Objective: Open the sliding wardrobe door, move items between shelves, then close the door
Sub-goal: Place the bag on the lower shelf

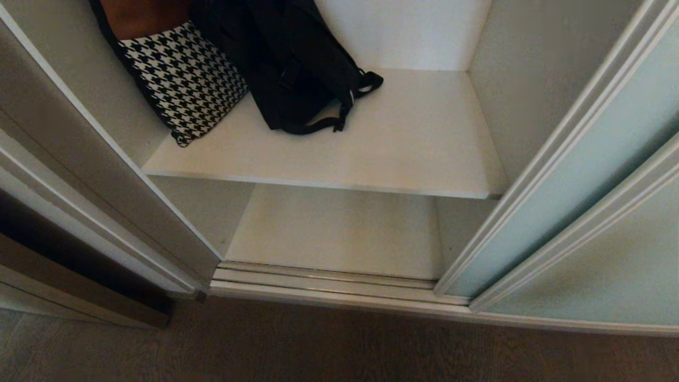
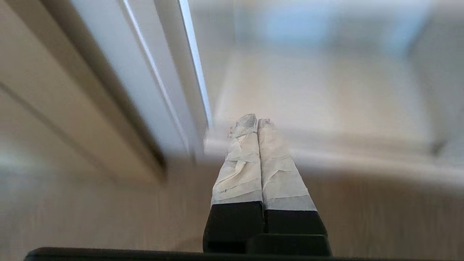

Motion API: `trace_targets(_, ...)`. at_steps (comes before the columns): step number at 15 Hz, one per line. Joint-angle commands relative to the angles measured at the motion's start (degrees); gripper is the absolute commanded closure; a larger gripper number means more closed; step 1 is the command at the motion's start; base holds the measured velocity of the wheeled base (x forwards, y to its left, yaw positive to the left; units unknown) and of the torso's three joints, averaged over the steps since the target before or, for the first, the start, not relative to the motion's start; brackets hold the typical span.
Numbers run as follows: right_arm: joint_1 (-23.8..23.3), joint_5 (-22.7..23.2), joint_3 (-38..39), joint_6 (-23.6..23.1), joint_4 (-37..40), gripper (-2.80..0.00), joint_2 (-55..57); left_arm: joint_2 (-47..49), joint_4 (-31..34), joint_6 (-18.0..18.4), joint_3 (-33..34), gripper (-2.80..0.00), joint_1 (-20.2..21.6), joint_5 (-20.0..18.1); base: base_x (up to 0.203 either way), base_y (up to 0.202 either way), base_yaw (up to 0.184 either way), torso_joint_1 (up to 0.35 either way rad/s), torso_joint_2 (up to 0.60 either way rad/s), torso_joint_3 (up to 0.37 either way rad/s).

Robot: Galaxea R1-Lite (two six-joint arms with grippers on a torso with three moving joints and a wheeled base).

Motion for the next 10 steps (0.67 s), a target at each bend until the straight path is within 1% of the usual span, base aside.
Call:
trace_targets(1,0.02,0.03,0.09,-0.03,0.00,0.00,-0.10,2.51,0.90,-0.26,-10.39,0.00,0.02,0.33,0.000,0.000,0.000,0.000,0.00,0.000)
trace_targets(3,0.02,0.03,0.09,-0.03,0.00,0.00,-0.10,11.81,1.40,-2.00,-18.44,0.00,0.14,0.86,0.000,0.000,0.000,0.000,0.00,0.000)
trace_targets(5,0.02,0.03,0.09,-0.03,0.00,0.00,-0.10,24.64,-0.33,-5.50,-27.01,0.00,0.22,2.20,0.000,0.000,0.000,0.000,0.00,0.000)
trace_targets(7,0.02,0.03,0.09,-0.03,0.00,0.00,-0.10,38.21,-3.81,-8.30,-36.21,0.00,-0.41,5.70,0.000,0.000,0.000,0.000,0.00,0.000)
trace_targets(9,0.02,0.03,0.09,-0.03,0.00,0.00,-0.10,50.47,-8.61,-9.97,-43.86,0.00,-1.04,8.75,0.000,0.000,0.000,0.000,0.00,0.000)
trace_targets(10,0.02,0.03,0.09,-0.03,0.00,0.00,-0.10,57.26,-12.11,-10.54,-47.66,0.00,-1.24,9.92,0.000,0.000,0.000,0.000,0.00,0.000)
